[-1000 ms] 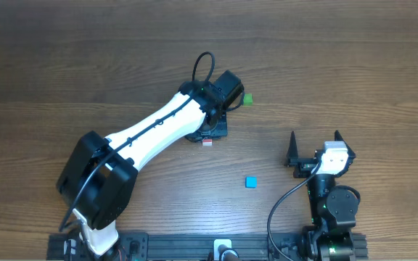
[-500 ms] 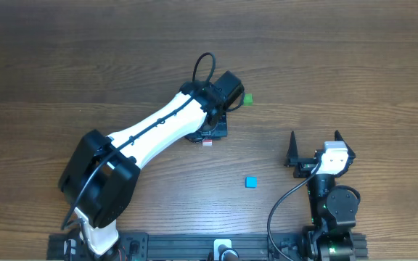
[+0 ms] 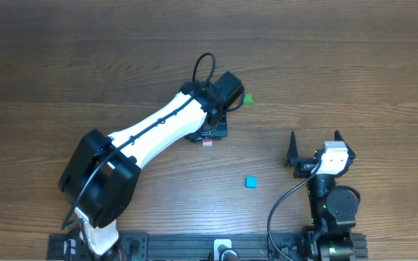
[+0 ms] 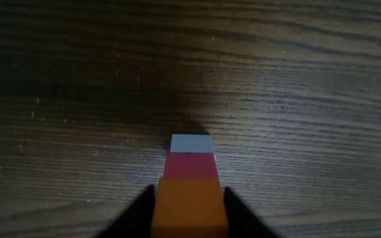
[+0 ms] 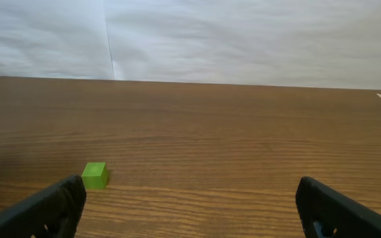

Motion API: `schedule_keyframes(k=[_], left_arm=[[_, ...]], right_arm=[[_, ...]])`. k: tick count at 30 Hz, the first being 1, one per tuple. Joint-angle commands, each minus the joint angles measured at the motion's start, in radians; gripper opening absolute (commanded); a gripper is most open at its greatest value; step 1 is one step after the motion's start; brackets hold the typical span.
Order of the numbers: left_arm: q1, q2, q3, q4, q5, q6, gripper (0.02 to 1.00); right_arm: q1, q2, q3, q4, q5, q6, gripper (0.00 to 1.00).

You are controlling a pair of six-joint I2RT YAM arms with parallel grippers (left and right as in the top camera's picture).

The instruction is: Stack Cubes

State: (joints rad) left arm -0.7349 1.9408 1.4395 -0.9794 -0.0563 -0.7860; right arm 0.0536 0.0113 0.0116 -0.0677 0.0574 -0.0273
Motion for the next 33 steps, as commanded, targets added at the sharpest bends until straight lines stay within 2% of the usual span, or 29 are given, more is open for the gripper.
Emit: schedule_keyframes(k=[1, 7, 8, 13, 16, 17, 23, 27, 33], left_arm=[[-0.005, 0.019, 0.021, 0.003, 0.003, -0.011, 0.546], [-0.005, 0.018, 0.021, 0.003, 0.003, -0.011, 0.886], [-0.005, 0.014, 0.021, 0.003, 0.002, -0.011, 0.908], [0.014, -0.101, 0.021, 0.035, -0.045, -0.011, 0.95], [0.038, -0.222, 0.021, 0.064, -0.122, -0.011, 0.967], [0.072, -0.32, 0.021, 0.104, -0.171, 0.019, 0.972], [0.167, -0.613, -0.021, 0.307, -0.234, 0.268, 0.958], [0.272, -0.798, -0.182, 0.566, -0.201, 0.416, 0.936], [0.469, -1.094, -0.589, 0.991, -0.028, 0.583, 0.939]], right_arm=[[-0.004, -0.005, -0.006, -0.003, -0.008, 0.003, 0.993], [-0.004, -0.005, -0.006, -0.003, -0.008, 0.003, 0.993], [-0.004, -0.005, -0.006, -0.003, -0.008, 0.003, 0.993], [-0.004, -0.005, -0.006, -0.003, -0.008, 0.003, 0.991], [-0.004, -0.005, -0.006, -0.003, -0.008, 0.003, 0.993], [-0.004, -0.005, -0.006, -0.003, -0.008, 0.003, 0.993], [-0.004, -0.005, -0.006, -0.003, -0.008, 0.003, 0.989], [-0.004, -0.005, -0.006, -0.003, -0.008, 0.003, 0.991], [-0.004, -0.005, -0.006, -0.003, -0.008, 0.003, 0.993]])
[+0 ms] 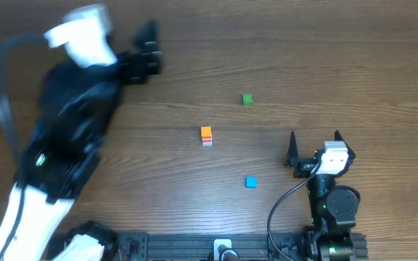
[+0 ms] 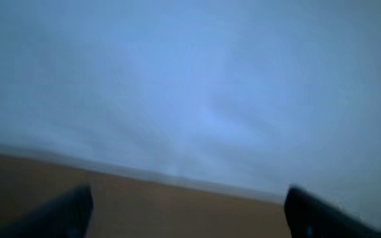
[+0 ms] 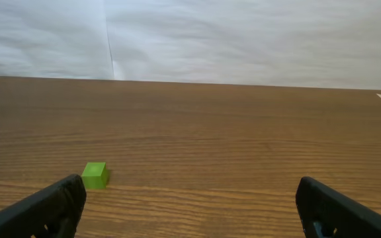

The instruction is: Stack Cubes

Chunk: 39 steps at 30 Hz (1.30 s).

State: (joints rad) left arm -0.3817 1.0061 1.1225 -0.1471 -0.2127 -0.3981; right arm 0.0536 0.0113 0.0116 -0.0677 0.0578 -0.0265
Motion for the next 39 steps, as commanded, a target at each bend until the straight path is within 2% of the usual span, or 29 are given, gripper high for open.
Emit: schedule_keyframes(k=[1, 7, 10, 17, 21, 23, 24, 27, 29, 39], left_arm=[[0.144, -0.212, -0.337, 0.192, 0.146, 0.21, 0.941], [0.362, -0.601, -0.752, 0.208, 0.259, 0.253, 0.943], [0.406, -0.711, -0.87, 0.208, 0.288, 0.291, 0.943], [0.426, -0.875, -1.049, 0.208, 0.294, 0.295, 0.925], [0.426, -0.95, -1.117, 0.183, 0.294, 0.317, 0.95], [0.431, -0.961, -1.117, 0.177, 0.295, 0.316, 0.956], [0.434, -0.964, -1.117, 0.177, 0.295, 0.316, 0.998], [0.437, -0.975, -1.117, 0.161, 0.296, 0.316, 0.998], [0.437, -1.003, -1.117, 0.079, 0.299, 0.315, 0.998], [0.439, -1.003, -1.117, 0.076, 0.298, 0.312, 0.998]], right_arm=[[-0.004, -0.005, -0.006, -0.003, -0.008, 0.003, 0.991], [-0.004, -0.005, -0.006, -0.003, -0.008, 0.003, 0.993], [-0.004, -0.005, -0.006, -0.003, -0.008, 0.003, 0.993], [-0.004, -0.005, -0.006, -0.003, -0.008, 0.003, 0.991], [-0.004, -0.005, -0.006, -0.003, -0.008, 0.003, 0.993], [-0.004, -0.005, -0.006, -0.003, -0.009, 0.003, 0.993], [-0.004, -0.005, -0.006, -0.003, -0.008, 0.003, 0.993], [-0.004, -0.005, -0.006, -0.003, -0.008, 0.003, 0.993], [-0.004, -0.005, -0.006, -0.003, -0.009, 0.003, 0.991], [-0.004, -0.005, -0.006, -0.003, -0.008, 0.003, 0.991]])
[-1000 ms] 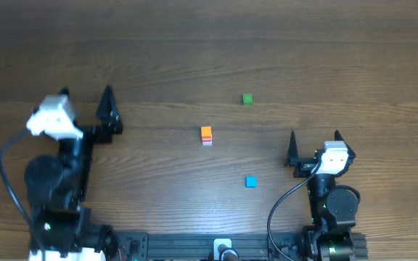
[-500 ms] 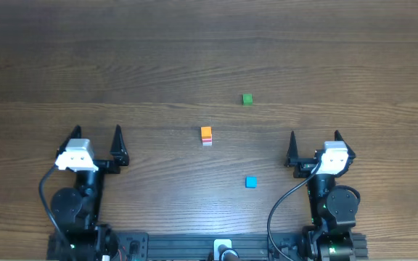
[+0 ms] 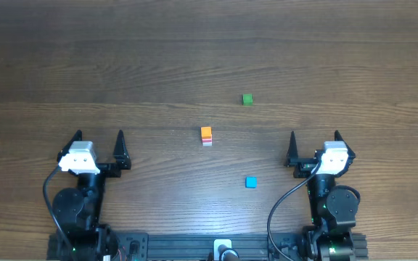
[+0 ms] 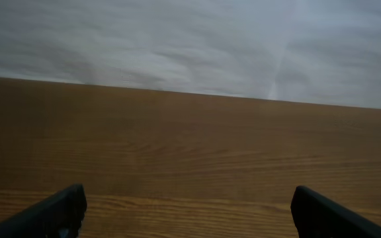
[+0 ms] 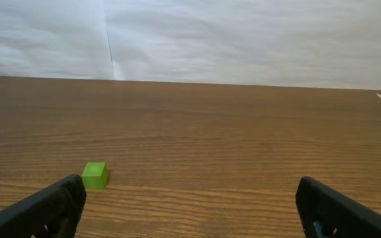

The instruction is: Stack Cubes

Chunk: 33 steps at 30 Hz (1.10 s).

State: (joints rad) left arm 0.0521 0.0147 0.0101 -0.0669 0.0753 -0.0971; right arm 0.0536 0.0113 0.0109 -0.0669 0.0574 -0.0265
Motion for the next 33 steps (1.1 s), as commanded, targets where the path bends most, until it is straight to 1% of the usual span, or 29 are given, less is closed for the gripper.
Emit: schedule_keyframes(k=[1, 17, 18, 20, 21, 23, 26, 27, 31, 33], left_arm=[[0.005, -0.012, -0.004, -0.004, 0.01, 0.011, 1.0], [0.005, -0.012, -0.004, -0.004, 0.01, 0.011, 1.0], [0.005, -0.012, -0.004, -0.004, 0.01, 0.011, 1.0], [0.005, -0.012, -0.004, -0.004, 0.01, 0.012, 1.0], [0.005, -0.012, -0.004, -0.004, 0.01, 0.011, 1.0], [0.005, -0.012, -0.004, -0.004, 0.01, 0.011, 1.0], [0.005, -0.012, -0.004, -0.004, 0.01, 0.011, 1.0], [0.005, -0.012, -0.004, -0.004, 0.01, 0.011, 1.0], [0.005, -0.012, -0.004, -0.004, 0.01, 0.011, 1.0], [0.005, -0.012, -0.004, -0.004, 0.01, 0.011, 0.998]], right_arm=[[-0.004, -0.005, -0.006, -0.003, -0.008, 0.003, 0.991], [-0.004, -0.005, -0.006, -0.003, -0.008, 0.003, 0.991], [-0.005, -0.005, -0.006, 0.001, 0.007, -0.002, 0.993], [-0.005, -0.005, -0.005, 0.014, 0.086, -0.005, 0.991], [-0.005, -0.005, -0.005, 0.014, 0.093, -0.004, 0.993], [-0.005, -0.005, -0.005, 0.014, 0.082, 0.037, 0.993], [-0.005, -0.005, -0.005, 0.025, 0.082, 0.176, 0.993], [-0.005, -0.005, -0.005, 0.026, 0.082, 0.198, 0.991], [-0.007, 0.023, 0.026, 0.048, -0.029, 0.208, 0.991], [-0.007, 0.083, 0.083, 0.047, -0.065, 0.2, 0.993]])
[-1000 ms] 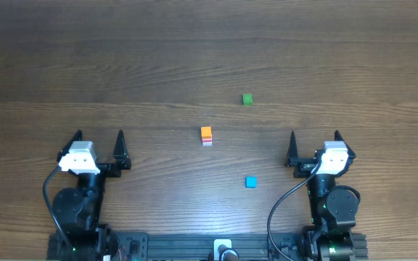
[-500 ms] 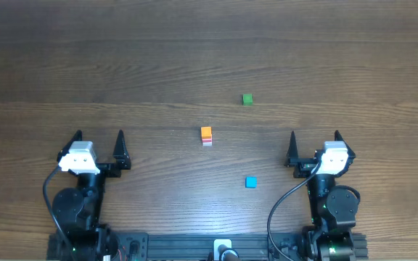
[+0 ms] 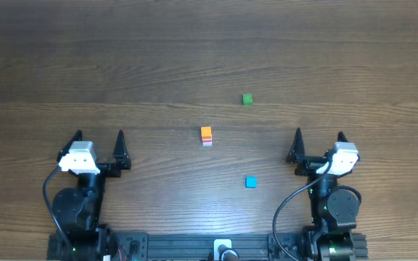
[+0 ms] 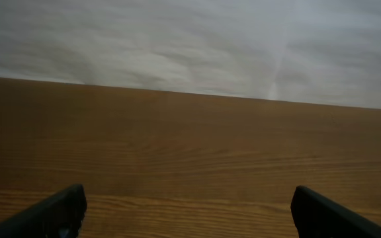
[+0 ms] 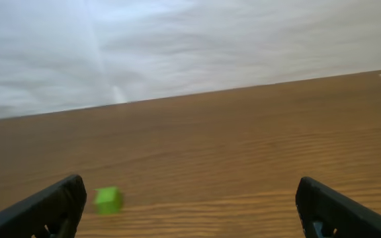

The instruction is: Stack Cubes

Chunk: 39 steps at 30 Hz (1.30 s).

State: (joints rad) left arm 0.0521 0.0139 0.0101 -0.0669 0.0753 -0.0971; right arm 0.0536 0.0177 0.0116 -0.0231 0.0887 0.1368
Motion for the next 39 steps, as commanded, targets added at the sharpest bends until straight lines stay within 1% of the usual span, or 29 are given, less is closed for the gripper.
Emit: schedule_keyframes(k=[1, 5, 9, 10, 13, 14, 16, 18, 19, 22, 26, 31, 35, 39], left_arm=[[0.005, -0.011, -0.004, -0.004, 0.01, 0.011, 1.0], [0.005, -0.011, -0.004, -0.004, 0.01, 0.011, 1.0], [0.005, -0.011, -0.004, -0.004, 0.01, 0.011, 1.0], [0.005, -0.011, -0.004, -0.004, 0.01, 0.011, 1.0], [0.005, -0.011, -0.004, -0.004, 0.01, 0.011, 1.0], [0.005, -0.011, -0.004, -0.004, 0.01, 0.011, 1.0], [0.005, -0.011, -0.004, -0.004, 0.01, 0.011, 1.0], [0.005, -0.011, -0.004, -0.004, 0.01, 0.011, 1.0], [0.005, -0.011, -0.004, -0.004, 0.01, 0.011, 1.0], [0.005, -0.011, -0.004, -0.004, 0.01, 0.011, 1.0], [0.005, -0.011, -0.004, -0.004, 0.01, 0.011, 1.0], [0.005, -0.011, -0.004, -0.004, 0.01, 0.011, 1.0], [0.005, -0.011, -0.004, -0.004, 0.01, 0.011, 1.0], [0.005, -0.011, -0.004, -0.004, 0.01, 0.011, 1.0]], right_arm=[[-0.007, 0.137, 0.133, 0.003, -0.114, 0.034, 0.991], [-0.007, 0.375, 0.337, -0.047, -0.173, 0.013, 0.993], [-0.005, 0.656, 0.592, -0.169, -0.223, -0.013, 0.993], [0.002, 0.792, 0.724, -0.256, -0.231, -0.029, 0.993], [0.032, 1.012, 0.949, -0.433, -0.23, -0.03, 0.993], [0.047, 1.076, 1.013, -0.484, -0.23, -0.03, 0.993], [0.119, 1.281, 1.204, -0.625, -0.229, -0.03, 0.993], [0.175, 1.388, 1.29, -0.676, -0.213, -0.029, 0.991], [0.222, 1.47, 1.347, -0.707, -0.191, -0.013, 0.991], [0.279, 1.582, 1.415, -0.734, -0.152, 0.044, 0.993], [0.315, 1.72, 1.483, -0.759, -0.144, 0.11, 0.993], [0.316, 1.888, 1.564, -0.805, -0.138, 0.125, 0.991], [0.312, 1.994, 1.633, -0.869, -0.077, 0.129, 0.991], [0.311, 2.064, 1.674, -0.937, -0.016, 0.163, 0.993]])
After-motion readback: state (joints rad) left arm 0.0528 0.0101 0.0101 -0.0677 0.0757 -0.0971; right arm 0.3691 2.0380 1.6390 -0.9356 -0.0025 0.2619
